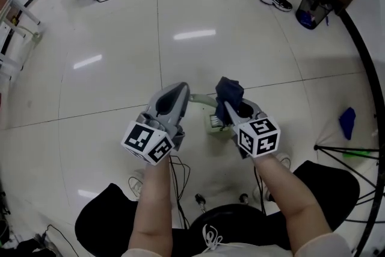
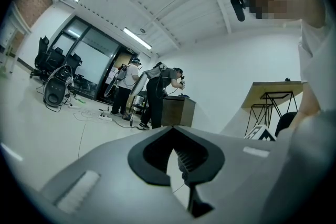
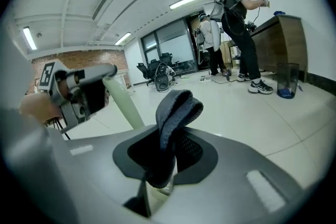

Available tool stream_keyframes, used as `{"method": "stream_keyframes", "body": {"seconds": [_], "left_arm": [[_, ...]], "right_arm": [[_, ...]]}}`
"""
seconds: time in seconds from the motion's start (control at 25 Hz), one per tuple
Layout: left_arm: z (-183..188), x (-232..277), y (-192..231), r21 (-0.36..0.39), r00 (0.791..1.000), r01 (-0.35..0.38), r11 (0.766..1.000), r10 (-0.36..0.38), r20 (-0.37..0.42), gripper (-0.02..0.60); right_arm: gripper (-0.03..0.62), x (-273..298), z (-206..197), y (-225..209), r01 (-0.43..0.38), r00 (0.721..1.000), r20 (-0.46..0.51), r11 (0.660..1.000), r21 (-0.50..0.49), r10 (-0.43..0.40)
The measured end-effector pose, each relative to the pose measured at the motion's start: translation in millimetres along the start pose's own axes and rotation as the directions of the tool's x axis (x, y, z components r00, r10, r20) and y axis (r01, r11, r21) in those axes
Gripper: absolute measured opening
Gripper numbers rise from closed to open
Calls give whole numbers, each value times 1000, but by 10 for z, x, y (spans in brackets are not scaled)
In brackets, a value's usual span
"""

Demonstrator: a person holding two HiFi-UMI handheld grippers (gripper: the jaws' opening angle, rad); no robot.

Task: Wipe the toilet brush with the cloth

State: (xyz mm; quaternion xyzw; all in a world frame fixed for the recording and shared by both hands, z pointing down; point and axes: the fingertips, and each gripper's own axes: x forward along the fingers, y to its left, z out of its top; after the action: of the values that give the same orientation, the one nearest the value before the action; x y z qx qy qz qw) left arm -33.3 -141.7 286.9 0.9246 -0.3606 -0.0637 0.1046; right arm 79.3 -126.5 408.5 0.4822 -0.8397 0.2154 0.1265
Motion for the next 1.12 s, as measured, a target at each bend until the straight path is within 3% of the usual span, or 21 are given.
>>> {"method": "stream_keyframes", "body": {"seconds": [0.36,0.64,0.76,0.88,1.0,1.12], "left_arm": [[31,34,-21,-10,1000,6,1000,-6,12,6],[23,31,-48,-22,1000,13,1000,-12,22,6],[6,31,-47,-26,1000,17,1000,-17,16,6],[-14,34,-52,-54,999,25,998,-24,23,6],[-35,10,-30,-62,1000,20,998,-19,18,6],[-46,-16,-50,-71,1000,24,997,-23,10,6]], "right_arm": [[69,253,-1026,-370,100,974,-206,994,40,-90],[69,259,-1681,-334,145,935,-343,977,154,-84],[69,98,-1426,-421,194,955,-265,956,219,-133],[69,-168,-702,-377,167,986,-63,958,234,-156],[69,-484,61,51,51,987,146,991,122,-68],[69,-724,435,660,-47,975,215,997,-62,59]]}}
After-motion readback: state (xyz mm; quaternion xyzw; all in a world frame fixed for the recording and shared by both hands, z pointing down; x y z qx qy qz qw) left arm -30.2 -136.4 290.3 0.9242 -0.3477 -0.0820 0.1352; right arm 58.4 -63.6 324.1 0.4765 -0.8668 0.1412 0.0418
